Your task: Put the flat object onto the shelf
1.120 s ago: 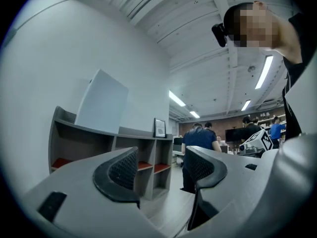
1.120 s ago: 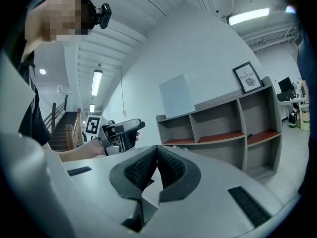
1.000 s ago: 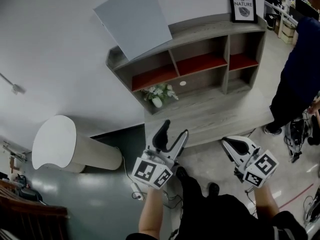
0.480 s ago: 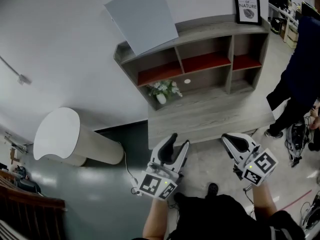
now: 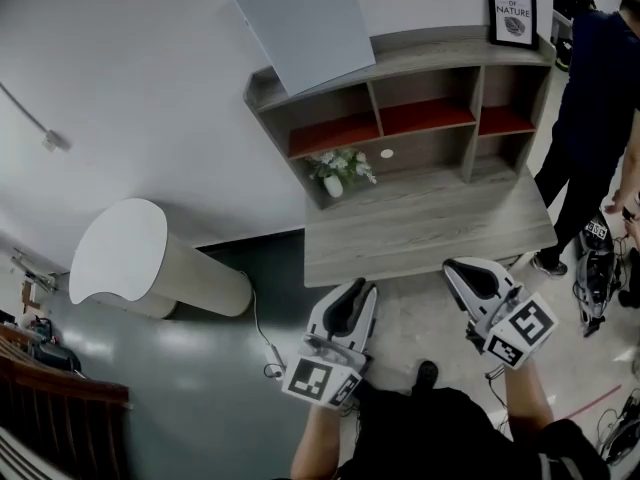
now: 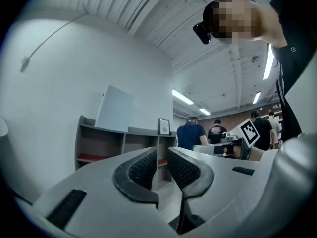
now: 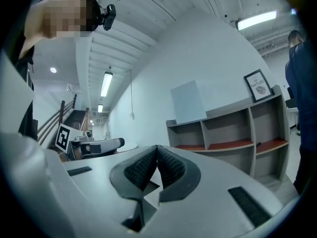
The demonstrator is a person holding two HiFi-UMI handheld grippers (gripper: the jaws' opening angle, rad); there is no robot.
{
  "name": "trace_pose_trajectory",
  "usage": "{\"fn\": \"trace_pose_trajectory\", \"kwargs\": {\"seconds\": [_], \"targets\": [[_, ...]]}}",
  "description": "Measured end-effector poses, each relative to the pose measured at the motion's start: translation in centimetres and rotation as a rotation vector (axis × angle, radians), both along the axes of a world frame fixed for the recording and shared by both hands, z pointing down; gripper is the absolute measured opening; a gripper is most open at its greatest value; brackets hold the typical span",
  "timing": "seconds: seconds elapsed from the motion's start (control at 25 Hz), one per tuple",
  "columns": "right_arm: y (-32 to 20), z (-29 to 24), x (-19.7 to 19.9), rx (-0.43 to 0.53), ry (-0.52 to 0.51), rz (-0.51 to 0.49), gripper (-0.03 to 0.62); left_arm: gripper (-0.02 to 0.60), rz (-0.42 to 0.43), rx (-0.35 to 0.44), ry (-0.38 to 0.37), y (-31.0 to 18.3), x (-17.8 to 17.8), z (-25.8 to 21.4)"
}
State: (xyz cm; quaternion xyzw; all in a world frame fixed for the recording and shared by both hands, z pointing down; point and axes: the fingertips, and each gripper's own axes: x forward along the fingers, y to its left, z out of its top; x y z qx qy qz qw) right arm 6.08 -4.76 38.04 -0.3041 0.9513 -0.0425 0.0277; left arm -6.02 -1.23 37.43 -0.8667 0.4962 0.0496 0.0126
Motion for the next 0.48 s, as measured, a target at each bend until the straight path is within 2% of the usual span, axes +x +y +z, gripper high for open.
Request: {"fn": "trace_pose_trajectory", "kwargs": {"seconds": [0.16,0.48], "targets": [[0.4,-0.6,-0.6,0.025,0.010,-0.007,0.011,0.060,-0.009,0.000,-0.030,0.4,0.1,0.2],[1.1,-0.7,0.0,0.022,-0.017,0.003,0.011,0.020,0.008,-0.009,-0.029,1.2,1.0,0.6]]}}
